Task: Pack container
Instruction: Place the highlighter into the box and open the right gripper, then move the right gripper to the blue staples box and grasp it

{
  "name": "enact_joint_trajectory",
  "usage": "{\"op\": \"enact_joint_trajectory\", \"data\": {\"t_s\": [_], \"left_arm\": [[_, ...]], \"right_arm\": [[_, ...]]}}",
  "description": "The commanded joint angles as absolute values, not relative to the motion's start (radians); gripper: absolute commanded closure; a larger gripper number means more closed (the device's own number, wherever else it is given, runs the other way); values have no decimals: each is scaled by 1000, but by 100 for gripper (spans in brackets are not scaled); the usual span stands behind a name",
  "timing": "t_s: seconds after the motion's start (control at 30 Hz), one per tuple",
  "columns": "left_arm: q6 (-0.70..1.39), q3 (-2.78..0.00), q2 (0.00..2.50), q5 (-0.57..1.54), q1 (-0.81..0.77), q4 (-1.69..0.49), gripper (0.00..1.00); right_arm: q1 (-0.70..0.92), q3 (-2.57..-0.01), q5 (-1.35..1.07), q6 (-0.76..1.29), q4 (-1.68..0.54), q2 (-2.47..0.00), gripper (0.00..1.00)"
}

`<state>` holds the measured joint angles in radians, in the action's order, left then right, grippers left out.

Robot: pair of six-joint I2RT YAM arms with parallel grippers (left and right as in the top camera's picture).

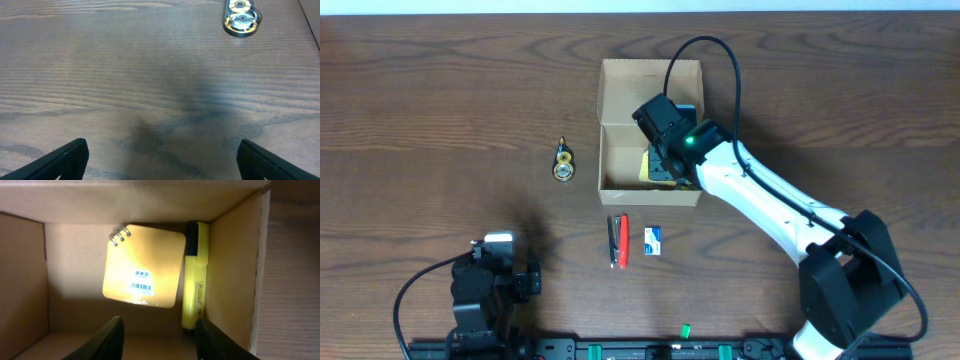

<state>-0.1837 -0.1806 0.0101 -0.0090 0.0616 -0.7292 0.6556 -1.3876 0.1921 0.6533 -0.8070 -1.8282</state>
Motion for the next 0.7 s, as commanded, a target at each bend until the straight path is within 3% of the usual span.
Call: {"op": "enact_joint_trajectory", "data": {"t_s": [0.0, 0.37, 0.47, 0.67], "left_arm": [[-176, -163, 4, -26, 58, -740, 5], [-176, -163, 4, -26, 58, -740, 5], [-176, -163, 4, -26, 58, -740, 4], [-176, -163, 4, -26, 58, -740, 4]], "right_arm": [[649, -1424, 213, 626, -801, -1830, 55], [664, -1621, 191, 681, -1173, -1660, 54], [714, -1568, 196, 738, -1271, -1594, 56], [890, -1285, 202, 962, -1226, -1469, 53]]}}
